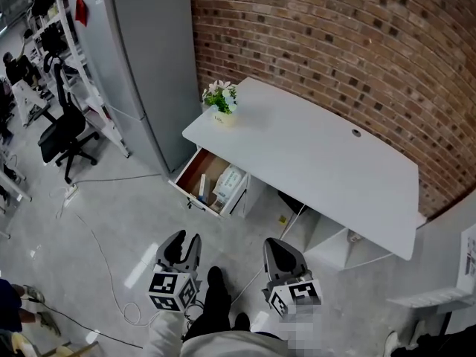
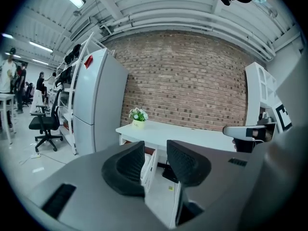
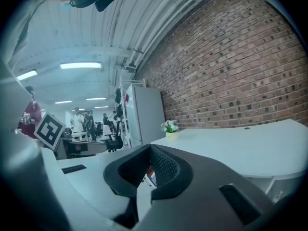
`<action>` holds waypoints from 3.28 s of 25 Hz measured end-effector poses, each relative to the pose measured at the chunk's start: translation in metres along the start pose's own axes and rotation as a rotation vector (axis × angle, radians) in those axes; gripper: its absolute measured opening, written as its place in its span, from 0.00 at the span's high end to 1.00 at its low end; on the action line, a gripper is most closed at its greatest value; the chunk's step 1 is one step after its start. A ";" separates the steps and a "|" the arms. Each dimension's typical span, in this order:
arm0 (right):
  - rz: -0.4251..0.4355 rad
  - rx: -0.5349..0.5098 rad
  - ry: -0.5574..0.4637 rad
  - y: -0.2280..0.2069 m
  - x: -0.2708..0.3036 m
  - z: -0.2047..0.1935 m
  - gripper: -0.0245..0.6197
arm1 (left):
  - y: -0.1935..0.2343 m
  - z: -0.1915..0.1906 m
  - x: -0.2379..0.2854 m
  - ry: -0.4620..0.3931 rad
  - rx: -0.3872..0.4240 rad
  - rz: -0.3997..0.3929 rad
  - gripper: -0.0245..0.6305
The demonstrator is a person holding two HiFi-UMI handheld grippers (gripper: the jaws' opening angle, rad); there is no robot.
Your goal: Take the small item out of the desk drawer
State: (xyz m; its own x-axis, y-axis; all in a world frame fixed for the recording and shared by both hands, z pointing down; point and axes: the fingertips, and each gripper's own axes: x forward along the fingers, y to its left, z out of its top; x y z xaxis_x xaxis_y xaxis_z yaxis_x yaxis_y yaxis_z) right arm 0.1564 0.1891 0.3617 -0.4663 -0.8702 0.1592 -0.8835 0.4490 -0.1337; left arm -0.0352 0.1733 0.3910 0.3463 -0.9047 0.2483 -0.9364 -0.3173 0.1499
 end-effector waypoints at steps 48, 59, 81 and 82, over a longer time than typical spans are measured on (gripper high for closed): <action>-0.063 -0.057 0.052 -0.045 0.296 0.030 0.92 | 0.175 -0.025 0.250 0.229 -0.053 -0.073 0.67; -0.049 -0.038 0.111 -0.091 0.356 0.018 0.92 | 0.187 -0.063 0.323 0.376 -0.056 -0.060 0.65; 0.015 -0.028 0.208 -0.130 0.410 -0.021 0.92 | 0.205 -0.159 0.414 0.633 -0.018 -0.031 0.62; 0.017 -0.027 0.212 -0.132 0.411 -0.022 0.92 | 0.205 -0.165 0.417 0.648 -0.014 -0.032 0.62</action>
State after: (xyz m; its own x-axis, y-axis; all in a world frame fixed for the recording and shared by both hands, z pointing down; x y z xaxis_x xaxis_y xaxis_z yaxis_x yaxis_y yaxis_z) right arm 0.0803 -0.2234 0.4666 -0.4775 -0.8016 0.3598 -0.8750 0.4709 -0.1121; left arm -0.0734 -0.2217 0.6831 0.3426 -0.5382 0.7701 -0.9256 -0.3339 0.1784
